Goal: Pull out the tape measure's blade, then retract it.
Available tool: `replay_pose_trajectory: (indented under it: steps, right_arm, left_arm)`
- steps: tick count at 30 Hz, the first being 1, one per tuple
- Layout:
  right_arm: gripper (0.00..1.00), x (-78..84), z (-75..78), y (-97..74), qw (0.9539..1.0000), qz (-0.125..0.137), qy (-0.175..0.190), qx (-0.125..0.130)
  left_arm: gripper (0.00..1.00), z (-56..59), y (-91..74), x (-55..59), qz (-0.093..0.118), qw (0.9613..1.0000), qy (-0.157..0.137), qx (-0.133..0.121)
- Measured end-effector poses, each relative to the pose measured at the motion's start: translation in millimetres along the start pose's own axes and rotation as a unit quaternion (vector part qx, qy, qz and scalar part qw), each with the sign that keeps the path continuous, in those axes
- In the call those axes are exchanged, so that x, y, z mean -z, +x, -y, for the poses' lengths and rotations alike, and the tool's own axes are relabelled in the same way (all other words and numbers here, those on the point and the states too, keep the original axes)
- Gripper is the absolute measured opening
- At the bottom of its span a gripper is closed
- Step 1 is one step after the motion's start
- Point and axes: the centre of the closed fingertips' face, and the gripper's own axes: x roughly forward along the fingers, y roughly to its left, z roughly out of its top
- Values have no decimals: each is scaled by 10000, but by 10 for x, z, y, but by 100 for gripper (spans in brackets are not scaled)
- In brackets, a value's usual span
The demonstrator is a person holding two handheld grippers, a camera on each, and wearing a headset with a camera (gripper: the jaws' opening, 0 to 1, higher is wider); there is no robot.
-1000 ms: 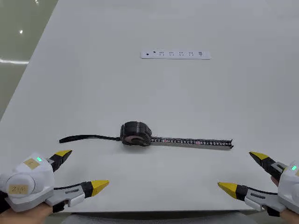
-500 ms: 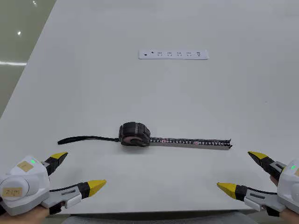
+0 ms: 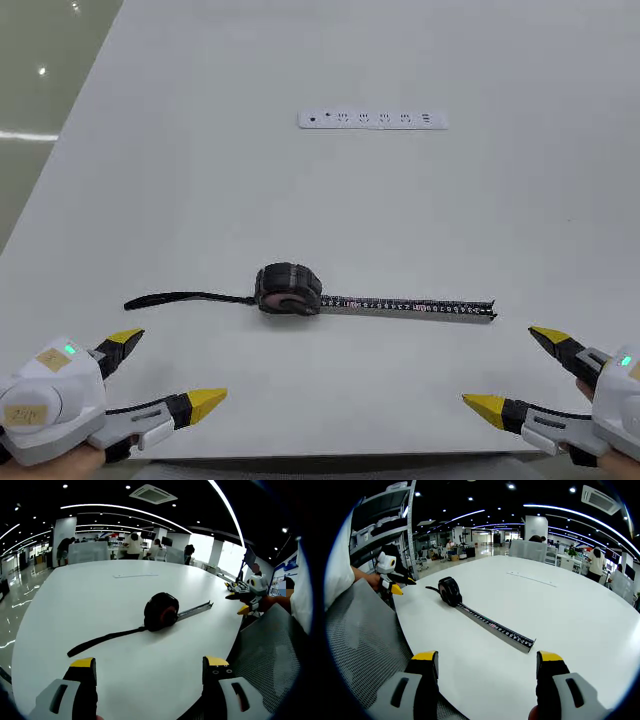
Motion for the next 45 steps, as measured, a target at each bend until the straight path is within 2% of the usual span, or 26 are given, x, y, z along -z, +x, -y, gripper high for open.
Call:
replay_pose_trajectory:
  steps: [6, 7, 11, 13, 21, 22, 31, 40, 45]
  right_arm:
    - [76, -7, 1, -1, 10000, 1, -1, -17]
    - [76, -12, -1, 5, 10000, -10, -27, -25]
    - [76, -25, 13, 20, 10000, -23, -46, -32]
    - [76, -27, 19, 24, 10000, -35, -73, -40]
    - [75, -28, 14, 30, 9999, -61, -84, -62]
    - [75, -34, 19, 33, 9999, -64, -87, -69]
    - [75, -34, 46, 37, 9999, -94, -114, -87]
    - [77, -55, 109, 61, 9998, -107, -127, -81]
    - [77, -56, 113, 64, 9998, -107, -126, -81]
  left_arm:
    - [84, 10, 17, -1, 1, 10000, -20, 12]
    - [84, 52, 46, -15, -44, 10000, 41, 68]
    - [84, 101, 100, -75, -110, 9997, 153, 141]
    - [84, 83, 140, -95, -127, 9996, 162, 179]
    - [84, 145, 184, -163, -129, 9995, 170, 244]
    - [84, 227, 280, -250, -163, 9987, 275, 403]
    - [83, 291, 450, -410, -228, 9975, 388, 542]
    - [83, 393, 631, -492, -308, 9970, 353, 622]
    - [83, 399, 643, -498, -310, 9970, 346, 621]
